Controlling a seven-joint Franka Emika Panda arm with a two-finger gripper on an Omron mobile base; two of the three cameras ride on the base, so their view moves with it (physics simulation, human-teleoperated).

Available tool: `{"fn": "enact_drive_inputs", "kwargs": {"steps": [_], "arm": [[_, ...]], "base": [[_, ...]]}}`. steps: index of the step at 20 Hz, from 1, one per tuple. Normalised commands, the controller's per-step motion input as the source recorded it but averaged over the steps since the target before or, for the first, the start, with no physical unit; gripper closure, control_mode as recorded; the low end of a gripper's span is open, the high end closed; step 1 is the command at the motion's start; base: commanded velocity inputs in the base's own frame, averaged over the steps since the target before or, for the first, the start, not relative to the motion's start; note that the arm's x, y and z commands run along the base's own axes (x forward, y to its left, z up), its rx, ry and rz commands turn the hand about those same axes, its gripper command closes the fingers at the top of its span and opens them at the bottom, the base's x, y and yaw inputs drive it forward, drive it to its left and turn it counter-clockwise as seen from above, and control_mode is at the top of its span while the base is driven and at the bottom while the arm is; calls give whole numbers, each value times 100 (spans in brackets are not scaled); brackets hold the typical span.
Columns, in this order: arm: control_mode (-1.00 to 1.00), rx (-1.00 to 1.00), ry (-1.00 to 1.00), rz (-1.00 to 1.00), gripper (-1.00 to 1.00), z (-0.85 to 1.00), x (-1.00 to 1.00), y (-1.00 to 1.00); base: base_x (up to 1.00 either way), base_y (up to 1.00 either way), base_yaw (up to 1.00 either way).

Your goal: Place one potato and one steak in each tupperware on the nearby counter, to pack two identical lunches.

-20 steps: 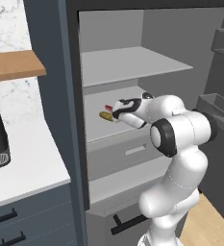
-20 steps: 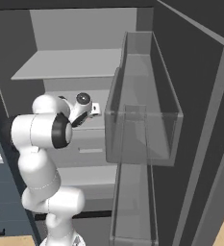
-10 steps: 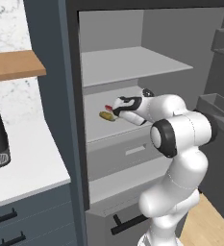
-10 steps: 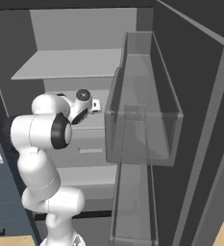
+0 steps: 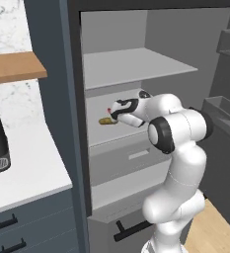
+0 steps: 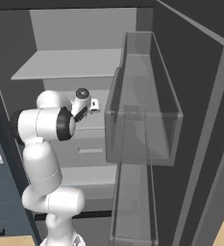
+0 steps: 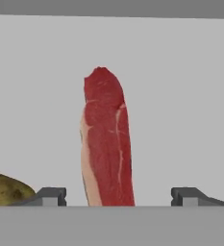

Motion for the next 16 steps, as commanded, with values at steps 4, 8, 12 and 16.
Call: {"fn": "enact_drive_inputs", "kwargs": {"steps": [4,8,12,16], "arm": [[-100,0,0,0,-100,-40,0,25],[-100,0,0,0,-100,-85,0,15],[-100,0,3,0,-100,-53,0,13],[-100,0,2,0,100,-23,0,5]], "base": [[0,0,0],[0,0,0],[0,0,0],[0,0,0]]}}
